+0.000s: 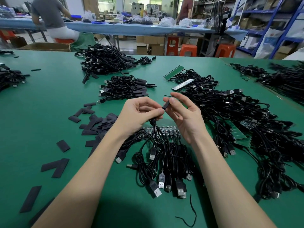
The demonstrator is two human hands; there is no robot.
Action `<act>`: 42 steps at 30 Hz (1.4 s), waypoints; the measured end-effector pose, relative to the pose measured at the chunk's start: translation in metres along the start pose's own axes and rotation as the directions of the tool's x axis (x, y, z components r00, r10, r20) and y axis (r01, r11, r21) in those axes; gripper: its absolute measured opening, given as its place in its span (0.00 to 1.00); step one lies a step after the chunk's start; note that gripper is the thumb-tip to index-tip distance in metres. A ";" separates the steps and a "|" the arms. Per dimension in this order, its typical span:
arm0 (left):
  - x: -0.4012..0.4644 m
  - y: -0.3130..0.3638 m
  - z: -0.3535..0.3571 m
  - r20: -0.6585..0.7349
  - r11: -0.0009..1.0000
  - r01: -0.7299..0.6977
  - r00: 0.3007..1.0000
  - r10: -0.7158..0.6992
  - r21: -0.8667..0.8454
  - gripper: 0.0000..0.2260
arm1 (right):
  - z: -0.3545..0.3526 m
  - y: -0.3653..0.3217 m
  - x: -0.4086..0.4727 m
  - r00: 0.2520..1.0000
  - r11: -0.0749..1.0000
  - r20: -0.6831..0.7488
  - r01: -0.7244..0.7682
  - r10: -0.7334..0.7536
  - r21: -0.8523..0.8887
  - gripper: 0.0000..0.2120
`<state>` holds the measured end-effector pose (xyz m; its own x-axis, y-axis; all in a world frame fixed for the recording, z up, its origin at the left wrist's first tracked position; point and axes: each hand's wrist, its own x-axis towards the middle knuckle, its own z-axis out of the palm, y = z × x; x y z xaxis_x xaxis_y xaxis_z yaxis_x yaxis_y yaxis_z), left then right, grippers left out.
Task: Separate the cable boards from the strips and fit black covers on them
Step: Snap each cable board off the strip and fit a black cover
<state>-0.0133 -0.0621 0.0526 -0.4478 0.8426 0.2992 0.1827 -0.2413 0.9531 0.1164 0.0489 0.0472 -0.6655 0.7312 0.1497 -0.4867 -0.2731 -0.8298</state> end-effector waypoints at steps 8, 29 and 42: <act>-0.001 -0.001 0.000 -0.034 1.000 -0.002 0.999 0.002 0.004 0.03 | 0.007 0.007 0.001 0.998 0.998 -0.052 -0.036 0.039 0.053 0.16; 0.009 -0.009 -0.006 -0.011 0.989 0.100 0.995 -0.099 0.110 0.10 | 0.007 0.000 0.004 0.984 0.977 -0.164 -0.038 0.074 0.209 0.10; 0.011 -0.011 0.000 0.053 0.954 0.296 0.953 -0.299 0.057 0.09 | 0.004 0.001 0.007 0.954 0.972 -0.296 0.028 0.044 0.235 0.10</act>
<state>-0.0203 -0.0503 0.0450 -0.4348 0.9005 -0.0020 0.0921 0.0466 0.9947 0.1087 0.0513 0.0496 -0.4888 0.8708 -0.0532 -0.6246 -0.3919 -0.6755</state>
